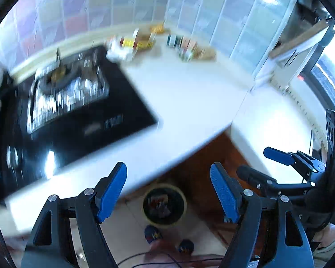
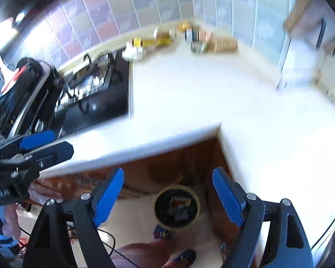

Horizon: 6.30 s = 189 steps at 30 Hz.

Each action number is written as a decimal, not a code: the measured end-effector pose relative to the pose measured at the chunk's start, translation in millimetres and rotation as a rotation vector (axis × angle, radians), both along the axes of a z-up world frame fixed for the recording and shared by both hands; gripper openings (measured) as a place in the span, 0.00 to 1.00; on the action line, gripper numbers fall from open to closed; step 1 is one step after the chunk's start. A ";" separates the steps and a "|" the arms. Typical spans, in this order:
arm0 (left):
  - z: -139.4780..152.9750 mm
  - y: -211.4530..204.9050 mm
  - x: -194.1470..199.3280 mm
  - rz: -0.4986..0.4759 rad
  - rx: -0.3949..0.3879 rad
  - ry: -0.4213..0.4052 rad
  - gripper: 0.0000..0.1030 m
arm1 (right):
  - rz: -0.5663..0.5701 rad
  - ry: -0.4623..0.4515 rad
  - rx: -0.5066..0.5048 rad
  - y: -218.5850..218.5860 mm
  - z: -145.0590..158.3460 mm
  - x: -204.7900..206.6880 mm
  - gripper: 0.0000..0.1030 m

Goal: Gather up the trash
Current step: 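Raise both tools back up toward the counter, then grasp the green-and-white snack bag with the left gripper while the right gripper approaches the fiber roll, then grasp the tan fiber roll with the right gripper and lift it, then lower the snack bag and fiber roll into the trash bin and open both grippers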

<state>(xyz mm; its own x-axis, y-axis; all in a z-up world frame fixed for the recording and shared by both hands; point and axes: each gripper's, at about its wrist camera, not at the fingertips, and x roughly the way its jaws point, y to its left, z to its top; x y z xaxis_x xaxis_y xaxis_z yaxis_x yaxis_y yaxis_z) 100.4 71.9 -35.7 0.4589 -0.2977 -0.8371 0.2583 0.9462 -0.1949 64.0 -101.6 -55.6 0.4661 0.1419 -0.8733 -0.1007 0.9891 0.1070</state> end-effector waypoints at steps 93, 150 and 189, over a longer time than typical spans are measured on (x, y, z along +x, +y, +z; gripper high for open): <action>-62.1 -58.0 296.9 0.104 -0.055 0.058 0.04 | -0.391 -0.046 0.045 -84.7 -58.8 324.7 0.41; -227.0 -46.6 -92.7 0.083 0.059 0.342 0.04 | 0.108 0.264 -0.003 -9.3 -216.8 -70.8 0.41; -379.2 26.1 -50.1 0.212 0.142 0.433 0.91 | 0.095 0.442 -0.032 15.1 -372.2 -26.4 0.61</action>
<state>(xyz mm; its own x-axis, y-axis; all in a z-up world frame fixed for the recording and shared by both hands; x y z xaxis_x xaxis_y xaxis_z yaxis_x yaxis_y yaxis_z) 50.2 98.0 -414.9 0.0989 -0.1052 -0.9895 -0.0185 0.9940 -0.1075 37.5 -86.5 -427.8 0.0340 0.1362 -0.9901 -0.1431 0.9811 0.1300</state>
